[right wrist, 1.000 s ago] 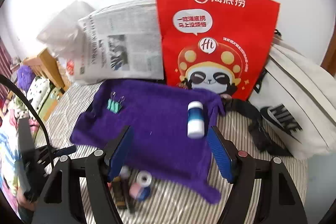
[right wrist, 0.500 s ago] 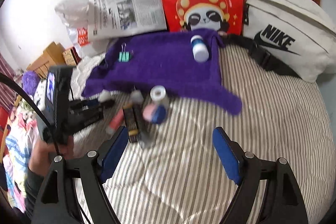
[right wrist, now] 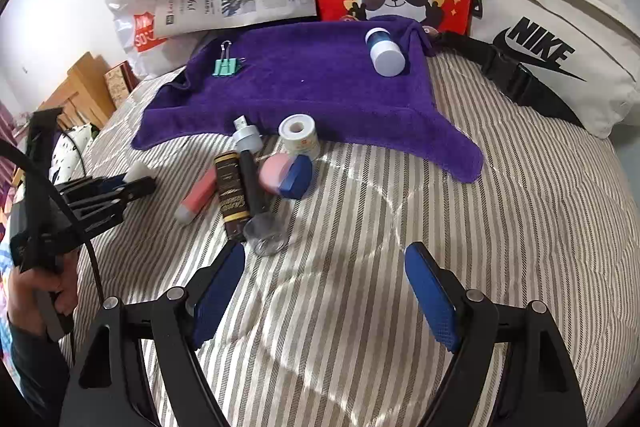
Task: Organize rigid objects
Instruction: 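Grasp the white USB charger with the left gripper while the right grasps the white tape roll, then carry the charger and tape roll onto the towel and release both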
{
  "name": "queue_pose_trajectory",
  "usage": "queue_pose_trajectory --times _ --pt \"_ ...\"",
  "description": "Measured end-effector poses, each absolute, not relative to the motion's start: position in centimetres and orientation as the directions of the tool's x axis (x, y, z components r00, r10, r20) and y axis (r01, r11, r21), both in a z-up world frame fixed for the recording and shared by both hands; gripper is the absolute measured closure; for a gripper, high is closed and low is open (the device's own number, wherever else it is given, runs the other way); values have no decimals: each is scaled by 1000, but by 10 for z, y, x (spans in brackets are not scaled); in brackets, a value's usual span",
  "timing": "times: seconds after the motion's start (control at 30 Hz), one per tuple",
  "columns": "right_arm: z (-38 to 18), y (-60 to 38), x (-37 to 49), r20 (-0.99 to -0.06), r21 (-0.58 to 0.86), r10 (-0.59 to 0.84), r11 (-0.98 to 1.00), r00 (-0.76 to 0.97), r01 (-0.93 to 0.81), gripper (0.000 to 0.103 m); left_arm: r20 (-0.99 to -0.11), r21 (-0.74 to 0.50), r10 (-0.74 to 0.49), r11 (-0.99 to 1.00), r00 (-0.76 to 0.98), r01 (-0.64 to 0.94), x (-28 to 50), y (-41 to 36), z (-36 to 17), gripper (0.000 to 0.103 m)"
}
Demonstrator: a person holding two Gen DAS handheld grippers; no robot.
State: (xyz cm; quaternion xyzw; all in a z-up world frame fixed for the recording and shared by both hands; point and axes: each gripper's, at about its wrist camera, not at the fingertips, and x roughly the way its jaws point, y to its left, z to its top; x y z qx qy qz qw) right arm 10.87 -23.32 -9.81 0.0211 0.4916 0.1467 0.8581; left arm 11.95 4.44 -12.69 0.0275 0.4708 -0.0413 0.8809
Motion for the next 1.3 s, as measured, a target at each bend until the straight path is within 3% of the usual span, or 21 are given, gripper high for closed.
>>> queue_pose_trajectory --times 0.27,0.33,0.4,0.5,0.67,0.73,0.77,0.97,1.3 --pt "-105 -217 146 -840 177 251 965 481 -193 23 -824 18 -50 993 564 115 131 41 -127 78" --pt "-106 -208 157 -841 151 235 967 487 -206 31 -823 13 -56 993 565 117 131 41 -127 78" --pt "-108 -199 167 -845 132 221 968 486 -212 47 -820 12 -57 993 569 117 131 41 -127 78" --pt "-115 -190 180 -856 124 217 967 470 -221 54 -815 18 -50 994 578 112 129 40 -128 77" --pt "-121 -175 193 -859 96 195 969 473 -226 55 -813 16 -49 994 580 106 128 41 -128 77" --pt "-127 -169 199 -864 86 188 969 467 -231 62 -812 18 -48 994 581 108 128 40 -128 77" --pt "-131 -167 201 -868 92 193 968 459 -233 75 -812 19 -48 994 581 108 128 40 -128 77" --pt "-125 -174 189 -863 39 160 967 479 -251 75 -810 19 -51 994 584 112 126 40 -128 77" --pt "-132 -236 159 -866 39 103 989 488 -140 74 -808 9 -53 995 586 102 128 41 -128 77"
